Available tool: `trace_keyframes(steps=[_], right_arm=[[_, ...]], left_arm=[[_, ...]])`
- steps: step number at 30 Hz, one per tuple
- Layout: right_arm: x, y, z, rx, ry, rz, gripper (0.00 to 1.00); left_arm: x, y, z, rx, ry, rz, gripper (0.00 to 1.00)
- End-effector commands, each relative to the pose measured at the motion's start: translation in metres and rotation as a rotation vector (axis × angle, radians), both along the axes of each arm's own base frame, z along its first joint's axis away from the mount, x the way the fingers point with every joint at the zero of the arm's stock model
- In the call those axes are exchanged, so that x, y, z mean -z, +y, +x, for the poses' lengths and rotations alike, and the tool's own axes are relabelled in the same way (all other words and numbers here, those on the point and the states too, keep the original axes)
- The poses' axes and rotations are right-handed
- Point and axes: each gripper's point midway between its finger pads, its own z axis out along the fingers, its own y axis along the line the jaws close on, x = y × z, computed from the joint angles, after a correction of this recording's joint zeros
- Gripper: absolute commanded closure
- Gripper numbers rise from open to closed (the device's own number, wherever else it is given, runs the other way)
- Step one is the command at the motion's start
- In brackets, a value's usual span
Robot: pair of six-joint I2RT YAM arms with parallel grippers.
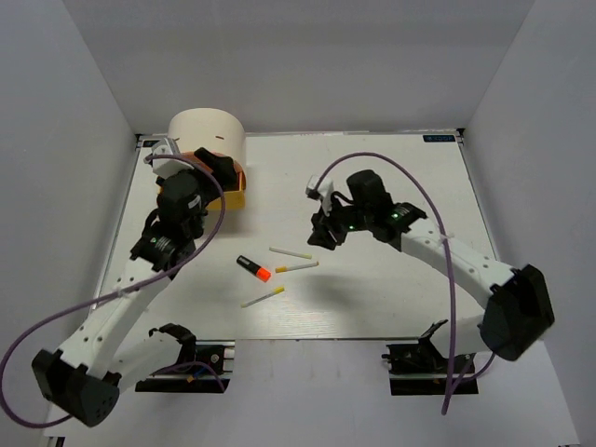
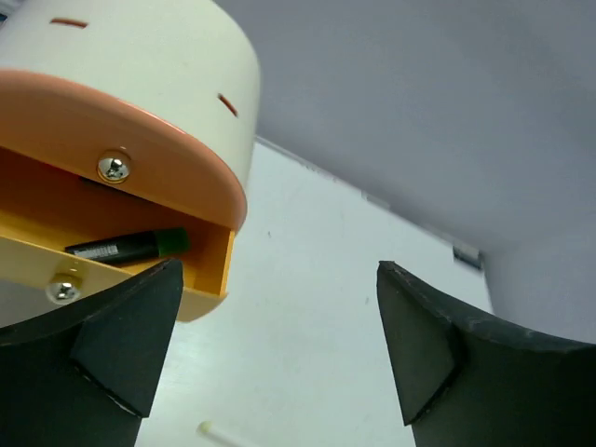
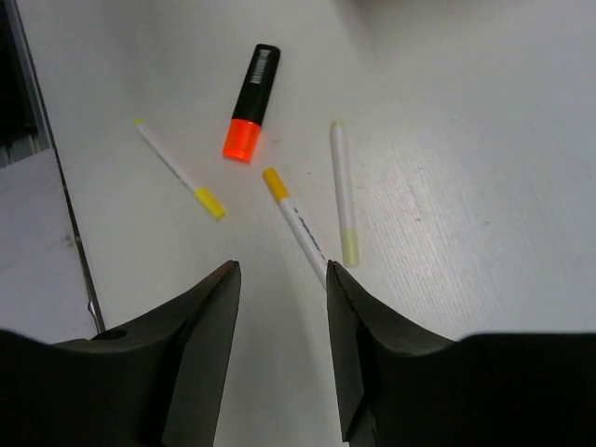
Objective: Sort the stationery into containers
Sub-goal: Place the stationery in the storage box, then pick up the stationery from the center of the board.
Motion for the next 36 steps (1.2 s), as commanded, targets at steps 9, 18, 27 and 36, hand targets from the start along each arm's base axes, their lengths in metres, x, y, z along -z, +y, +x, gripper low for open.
trace_keyframes(steps=[9,18,27,36], right_arm=[[0.058,0.109,-0.005,-0.111,0.076,-0.217,0.28],[0.094,0.168,0.012,-0.061,0.015,-0.316,0.20],[0.151,0.179,0.003,-0.070,0.013,-0.436,0.22],[0.167,0.169,-0.011,-0.108,-0.001,-0.506,0.55]], left_arm=[[0.054,0.021,-0.091,0.274,0.051,0.421,0.00],[0.027,0.051,-0.133,0.196,-0.135,0.366,0.00],[0.030,0.045,-0.133,0.226,-0.140,0.365,0.00],[0.030,0.045,-0.133,0.226,-0.140,0.365,0.00]])
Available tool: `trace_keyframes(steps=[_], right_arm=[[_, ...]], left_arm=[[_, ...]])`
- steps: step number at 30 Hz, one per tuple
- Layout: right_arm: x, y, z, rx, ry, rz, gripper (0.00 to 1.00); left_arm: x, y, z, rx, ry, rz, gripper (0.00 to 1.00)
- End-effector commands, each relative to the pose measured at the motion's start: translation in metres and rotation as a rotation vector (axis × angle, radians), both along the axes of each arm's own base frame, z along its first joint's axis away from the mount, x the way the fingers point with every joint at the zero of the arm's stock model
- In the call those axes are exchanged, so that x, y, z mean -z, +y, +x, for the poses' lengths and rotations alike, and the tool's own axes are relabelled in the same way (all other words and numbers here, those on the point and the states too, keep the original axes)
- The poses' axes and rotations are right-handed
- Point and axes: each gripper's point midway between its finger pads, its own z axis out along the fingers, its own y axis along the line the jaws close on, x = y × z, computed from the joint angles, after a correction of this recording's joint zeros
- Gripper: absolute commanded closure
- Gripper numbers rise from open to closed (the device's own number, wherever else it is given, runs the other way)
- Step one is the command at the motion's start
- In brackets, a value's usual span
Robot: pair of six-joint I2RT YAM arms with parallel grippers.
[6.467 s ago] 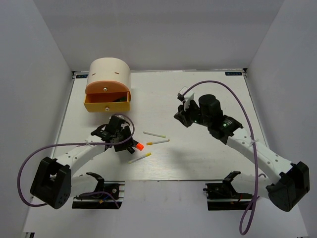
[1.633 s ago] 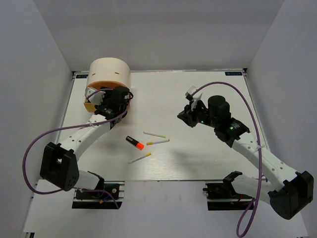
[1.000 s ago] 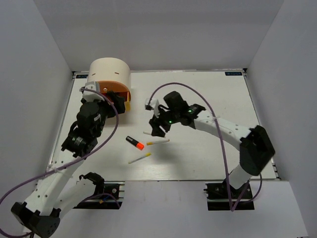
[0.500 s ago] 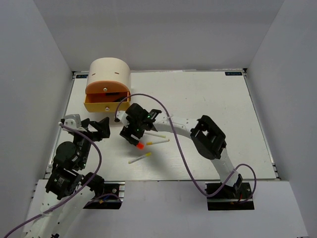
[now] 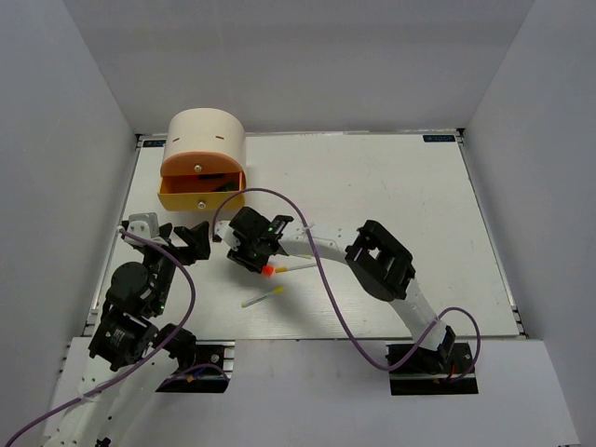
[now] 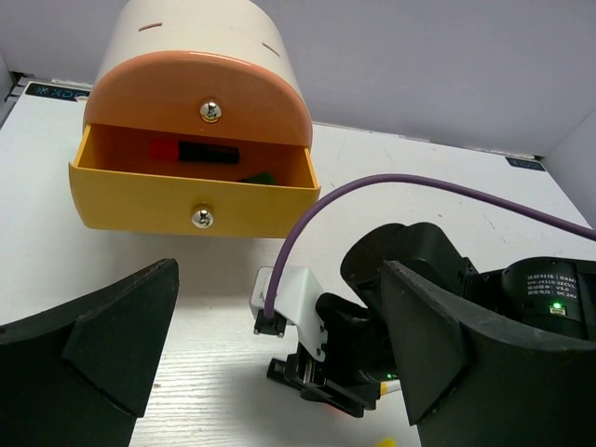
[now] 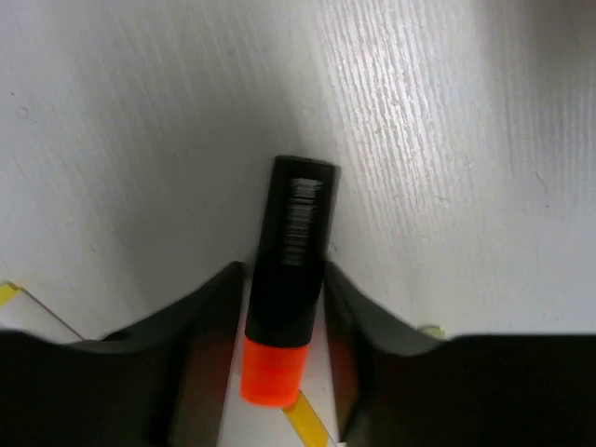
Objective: Sort the stationery into containers
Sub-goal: Pick up the stationery from the center of the board, then place the stationery in the storage box.
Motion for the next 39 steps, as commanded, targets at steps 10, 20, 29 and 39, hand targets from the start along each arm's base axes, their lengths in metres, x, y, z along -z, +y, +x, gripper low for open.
trace_keyframes(steps=[10,20,29,39], right_arm=[[-0.079,-0.004,0.011,-0.049,-0.201,0.027,0.99],[-0.208,0.008,0.062,-0.057,-0.614,0.208,0.99],[-0.286,0.033,0.089,-0.053,-0.843,0.367,1.00],[-0.317,0.075,0.113,-0.142,-1.015,0.485,1.00]], left_arm=[[0.001,0.000,-0.001,-0.002,0.002,0.000,0.00],[0.000,0.005,-0.003,-0.020,-0.006,-0.005,0.00],[-0.004,0.007,-0.007,-0.020,-0.023,-0.014,0.00],[-0.005,0.010,-0.008,-0.029,-0.031,-0.018,0.00]])
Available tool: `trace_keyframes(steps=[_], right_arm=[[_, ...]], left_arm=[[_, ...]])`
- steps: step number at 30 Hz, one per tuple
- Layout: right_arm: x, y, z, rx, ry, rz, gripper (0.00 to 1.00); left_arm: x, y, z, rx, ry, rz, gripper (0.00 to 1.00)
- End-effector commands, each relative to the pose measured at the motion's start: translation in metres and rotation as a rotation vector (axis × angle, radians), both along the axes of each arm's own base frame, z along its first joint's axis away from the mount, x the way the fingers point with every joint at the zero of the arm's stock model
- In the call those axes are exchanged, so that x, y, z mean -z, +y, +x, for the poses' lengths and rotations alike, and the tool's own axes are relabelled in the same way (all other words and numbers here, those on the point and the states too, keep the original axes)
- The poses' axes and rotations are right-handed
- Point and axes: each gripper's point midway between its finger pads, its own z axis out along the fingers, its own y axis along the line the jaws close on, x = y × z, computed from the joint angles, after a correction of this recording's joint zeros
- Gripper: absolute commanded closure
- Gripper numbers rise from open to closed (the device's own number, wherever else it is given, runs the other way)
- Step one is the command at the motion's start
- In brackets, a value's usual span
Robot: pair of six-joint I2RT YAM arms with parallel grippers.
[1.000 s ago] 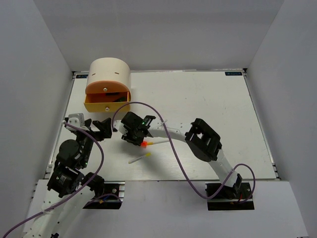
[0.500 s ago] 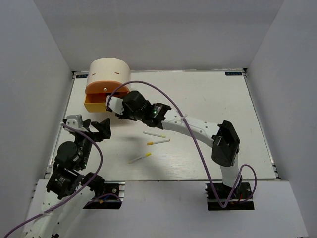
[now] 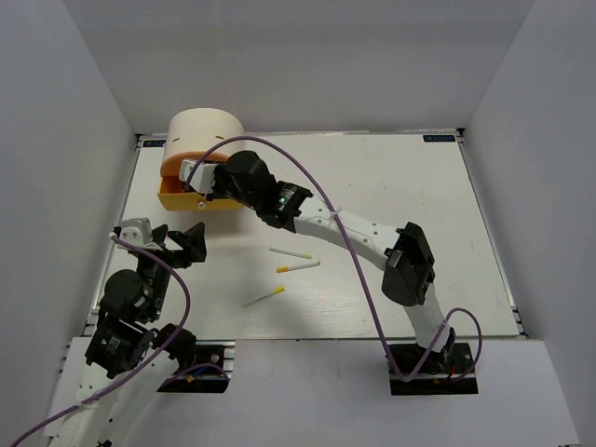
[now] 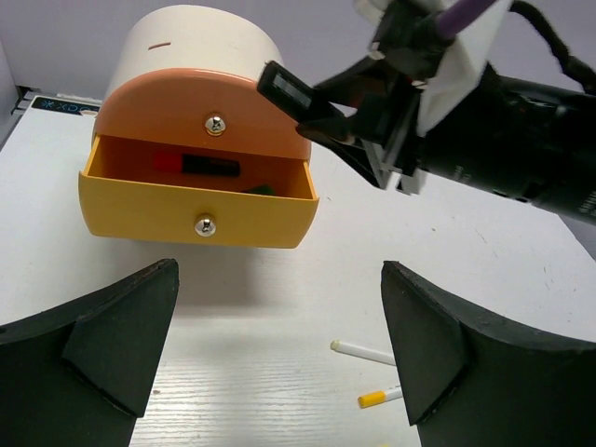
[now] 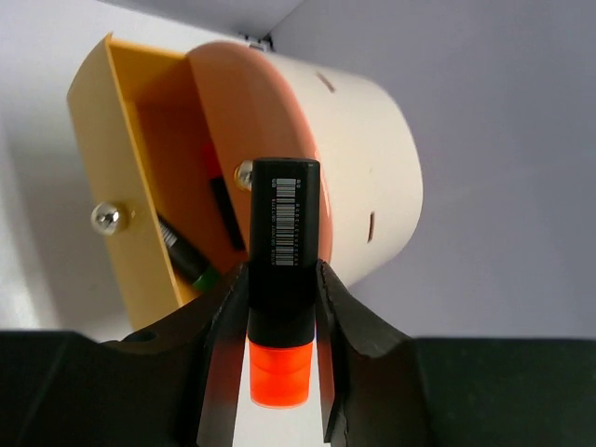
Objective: Sort the stationery into containers
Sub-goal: Place the stationery in the storage box.
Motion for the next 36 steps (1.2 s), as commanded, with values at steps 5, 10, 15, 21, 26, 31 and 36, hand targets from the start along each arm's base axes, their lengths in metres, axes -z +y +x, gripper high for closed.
trace_keyframes(steps=[5,10,15,21,26,31,36], right_arm=[[-0.017,0.033,0.022,-0.091,-0.102,0.093,1.00],[0.001,0.039,0.034,-0.107,-0.051,0.102,1.00],[0.017,0.037,0.051,-0.093,-0.030,0.097,0.88],[0.019,0.034,0.047,-0.113,0.024,0.095,0.50],[0.022,0.030,0.044,-0.108,0.047,0.092,0.44],[0.016,0.021,0.035,-0.098,0.086,0.082,0.55],[-0.044,-0.023,0.013,-0.047,0.176,0.196,1.00]], left_arm=[[0.005,0.003,0.002,-0.019,0.018,0.008,0.00],[0.003,0.003,0.002,-0.019,0.009,0.013,0.00],[0.005,0.002,0.004,-0.019,0.017,0.017,0.00],[0.008,-0.001,0.007,-0.010,0.033,0.026,0.00],[0.010,-0.002,0.008,-0.010,0.041,0.030,0.00],[0.018,-0.005,0.014,-0.010,0.059,0.039,0.02],[0.044,-0.020,0.035,0.010,0.171,0.059,0.19]])
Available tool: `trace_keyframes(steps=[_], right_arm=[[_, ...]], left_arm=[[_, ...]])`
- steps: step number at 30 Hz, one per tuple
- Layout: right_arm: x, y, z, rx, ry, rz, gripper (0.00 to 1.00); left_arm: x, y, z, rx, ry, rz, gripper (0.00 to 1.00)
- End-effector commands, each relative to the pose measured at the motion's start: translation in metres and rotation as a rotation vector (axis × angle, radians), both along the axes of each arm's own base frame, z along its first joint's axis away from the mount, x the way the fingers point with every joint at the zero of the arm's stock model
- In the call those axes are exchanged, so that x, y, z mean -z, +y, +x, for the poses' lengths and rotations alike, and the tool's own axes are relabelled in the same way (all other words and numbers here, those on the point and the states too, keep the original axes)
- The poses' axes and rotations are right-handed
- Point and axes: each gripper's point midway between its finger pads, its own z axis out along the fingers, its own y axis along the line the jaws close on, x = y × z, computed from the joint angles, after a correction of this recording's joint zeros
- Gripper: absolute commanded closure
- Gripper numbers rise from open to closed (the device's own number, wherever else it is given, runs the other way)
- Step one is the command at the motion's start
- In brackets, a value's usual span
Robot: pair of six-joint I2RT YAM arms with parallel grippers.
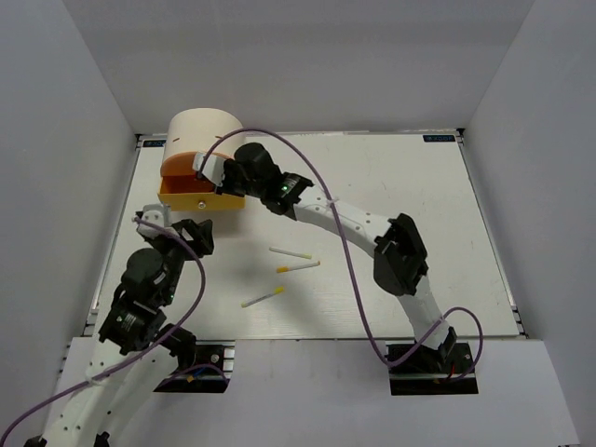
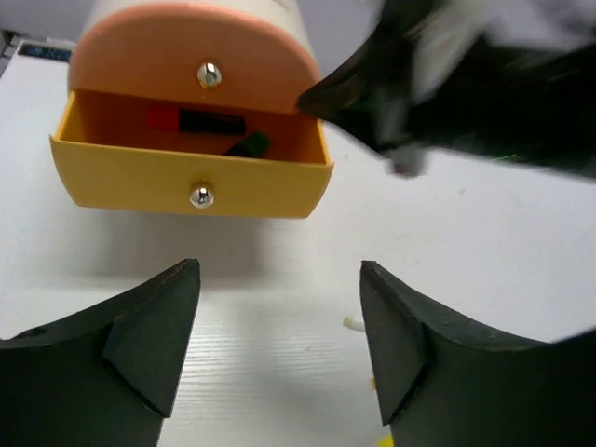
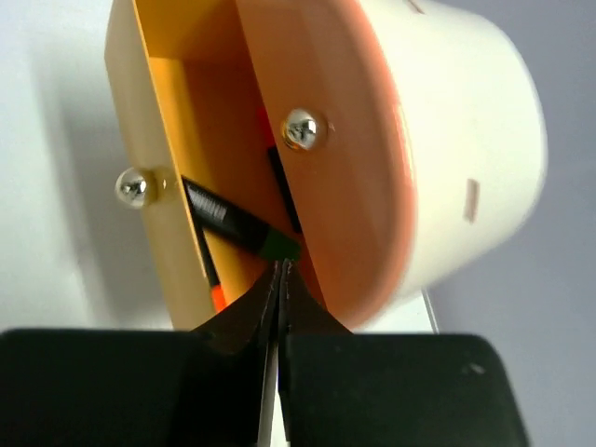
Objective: Sort the stationery into containers
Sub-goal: Place the stationery in the storage box, then close the drawer in the storage box.
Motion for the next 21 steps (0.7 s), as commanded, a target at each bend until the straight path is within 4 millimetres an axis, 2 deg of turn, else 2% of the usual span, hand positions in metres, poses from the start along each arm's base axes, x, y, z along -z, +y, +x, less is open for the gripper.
trace_keyframes(steps=[1,2,3,4,5,6,7,8,9,10,11,12,13,14,15,16,17,18,19,21], right_arm=[[-0.074,-0.041,-0.025,0.051,0.072,0.147,1.00],[-0.107,-0.061,-0.031,0.064,0.061,0.200,1.00],[-0.087,-0.073,-0.031,0.117,0.124,0.188,1.00],[-0.097,-0.097,-0.038,0.137,0.136,0.208,1.00],[-0.074,-0.109,-0.037,0.159,0.176,0.178,1.00],[-0.067,-0.120,-0.038,0.191,0.234,0.185,0.98],[-0.084,-0.133,-0.050,0.173,0.246,0.219,0.91],[-0.049,-0.144,-0.058,0.187,0.316,0.156,0.76],[-0.044,-0.154,-0.058,0.195,0.360,0.166,0.70],[-0.064,-0.164,-0.073,0.167,0.376,0.216,0.66],[-0.033,-0.177,-0.079,0.178,0.449,0.181,0.64],[-0.031,-0.182,-0.084,0.171,0.465,0.188,0.63],[-0.039,-0.194,-0.099,0.148,0.481,0.218,0.63],[-0.041,-0.197,-0.103,0.132,0.498,0.243,0.63],[-0.028,-0.205,-0.108,0.136,0.523,0.230,0.63],[-0.036,-0.214,-0.121,0.113,0.513,0.265,0.63],[-0.034,-0.217,-0.126,0.102,0.526,0.275,0.63],[-0.015,-0.222,-0.132,0.105,0.546,0.260,0.63],[-0.030,-0.229,-0.137,0.089,0.522,0.300,0.63],[-0.027,-0.233,-0.144,0.077,0.524,0.298,0.63]], left_arm=[[0.022,-0.011,0.017,0.005,0.106,0.008,0.23],[0.026,-0.016,0.021,0.017,0.131,0.007,0.28],[0.039,-0.020,0.028,0.014,0.191,0.023,0.38],[0.040,-0.028,0.032,0.034,0.214,0.004,0.41],[0.049,-0.029,0.034,0.030,0.255,0.011,0.43],[0.047,-0.035,0.038,0.041,0.271,-0.004,0.45],[0.064,-0.044,0.042,0.064,0.334,0.000,0.45],[0.067,-0.050,0.045,0.071,0.359,-0.031,0.45],[0.069,-0.056,0.049,0.083,0.366,-0.055,0.43],[0.072,-0.064,0.051,0.109,0.383,-0.077,0.41],[0.081,-0.072,0.060,0.108,0.410,-0.101,0.39],[0.090,-0.075,0.062,0.110,0.434,-0.108,0.31],[0.094,-0.078,0.067,0.106,0.444,-0.120,0.28],[0.097,-0.080,0.071,0.103,0.448,-0.128,0.25],[0.106,-0.082,0.076,0.089,0.458,-0.134,0.23],[0.107,-0.075,0.081,0.053,0.451,-0.129,0.21],[0.113,-0.073,0.082,0.033,0.459,-0.133,0.21],[0.110,-0.066,0.087,-0.005,0.439,-0.134,0.21],[0.113,-0.063,0.088,-0.021,0.445,-0.126,0.21],[0.113,-0.055,0.091,-0.066,0.436,-0.131,0.21]])
